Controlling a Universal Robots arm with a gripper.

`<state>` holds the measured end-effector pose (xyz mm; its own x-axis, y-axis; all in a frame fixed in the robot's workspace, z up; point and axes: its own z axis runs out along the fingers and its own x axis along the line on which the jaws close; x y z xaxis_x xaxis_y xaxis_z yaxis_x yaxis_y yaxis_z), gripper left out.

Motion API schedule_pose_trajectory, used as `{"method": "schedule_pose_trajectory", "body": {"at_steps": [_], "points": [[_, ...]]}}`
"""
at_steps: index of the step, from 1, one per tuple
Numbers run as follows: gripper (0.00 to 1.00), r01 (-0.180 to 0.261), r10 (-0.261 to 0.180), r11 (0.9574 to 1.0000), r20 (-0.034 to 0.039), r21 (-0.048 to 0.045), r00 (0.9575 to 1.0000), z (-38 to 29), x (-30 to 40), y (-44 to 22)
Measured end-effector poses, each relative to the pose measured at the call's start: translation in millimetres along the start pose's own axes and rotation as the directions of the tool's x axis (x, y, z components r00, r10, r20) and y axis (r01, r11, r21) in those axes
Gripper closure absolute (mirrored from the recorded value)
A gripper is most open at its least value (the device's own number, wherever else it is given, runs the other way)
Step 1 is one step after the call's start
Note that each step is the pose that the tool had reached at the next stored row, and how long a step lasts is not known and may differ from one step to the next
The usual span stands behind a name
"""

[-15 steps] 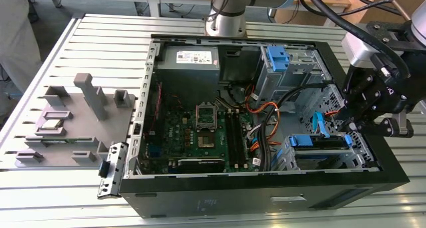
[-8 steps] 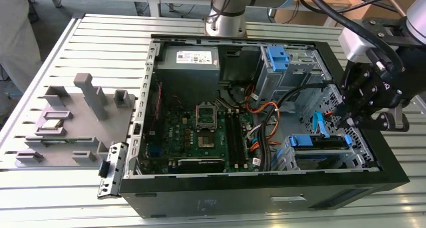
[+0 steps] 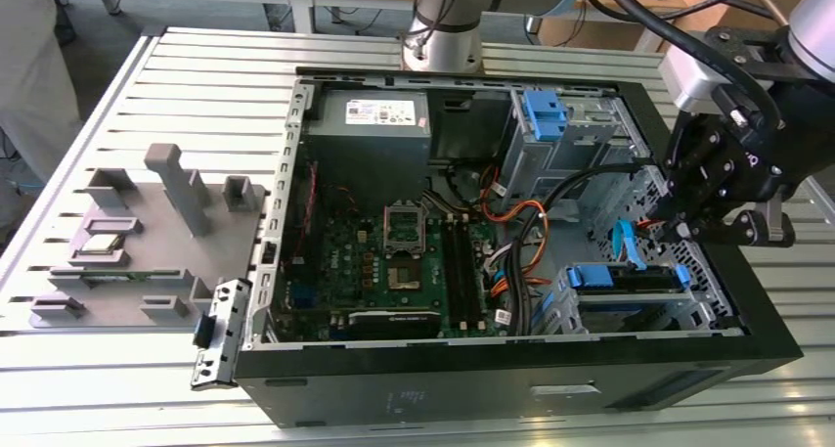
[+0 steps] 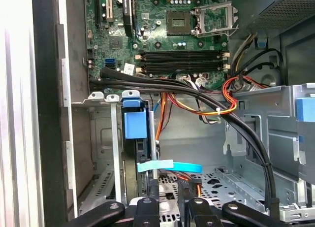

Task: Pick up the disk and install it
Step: 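Insert the second disk wire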

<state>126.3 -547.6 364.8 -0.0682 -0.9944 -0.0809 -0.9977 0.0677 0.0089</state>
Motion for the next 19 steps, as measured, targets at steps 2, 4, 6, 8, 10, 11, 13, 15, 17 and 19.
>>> {"method": "schedule_pose_trajectory", "body": {"at_steps": [2, 4, 6, 8, 10, 11, 13, 15, 17, 19], "points": [[0.70, 0.000, 0.000, 1.0000, 0.0000, 0.0000, 1.0000, 0.3, -2.1, -0.6], [0.70, 0.000, 0.000, 1.0000, 0.0000, 0.0000, 1.0000, 0.6, -3.8, -1.8], [0.70, 0.000, 0.000, 1.0000, 0.0000, 0.0000, 1.0000, 1.0, -5.5, -3.5], [0.70, 0.000, 0.000, 1.0000, 0.0000, -0.0001, 1.0000, 1.2, -7.0, -5.6], [0.70, 0.000, 0.000, 1.0000, 0.0000, -0.0003, 1.0000, 1.5, -8.2, -8.1], [0.70, 0.000, 0.000, 1.0000, 0.0000, -0.0003, 1.0000, 1.6, -8.9, -9.2], [0.70, 0.000, 0.000, 1.0000, -0.0001, -0.0004, 1.0000, 1.8, -10.0, -11.4], [0.70, 0.000, 0.000, 1.0000, -0.0002, -0.0005, 1.0000, 2.0, -11.4, -13.4], [0.70, 0.000, 0.000, 1.0000, -0.0001, -0.0006, 1.0000, 2.2, -12.7, -14.8], [0.70, 0.000, 0.000, 1.0000, 0.0000, -0.0008, 1.0000, 2.5, -14.0, -16.3]]}}
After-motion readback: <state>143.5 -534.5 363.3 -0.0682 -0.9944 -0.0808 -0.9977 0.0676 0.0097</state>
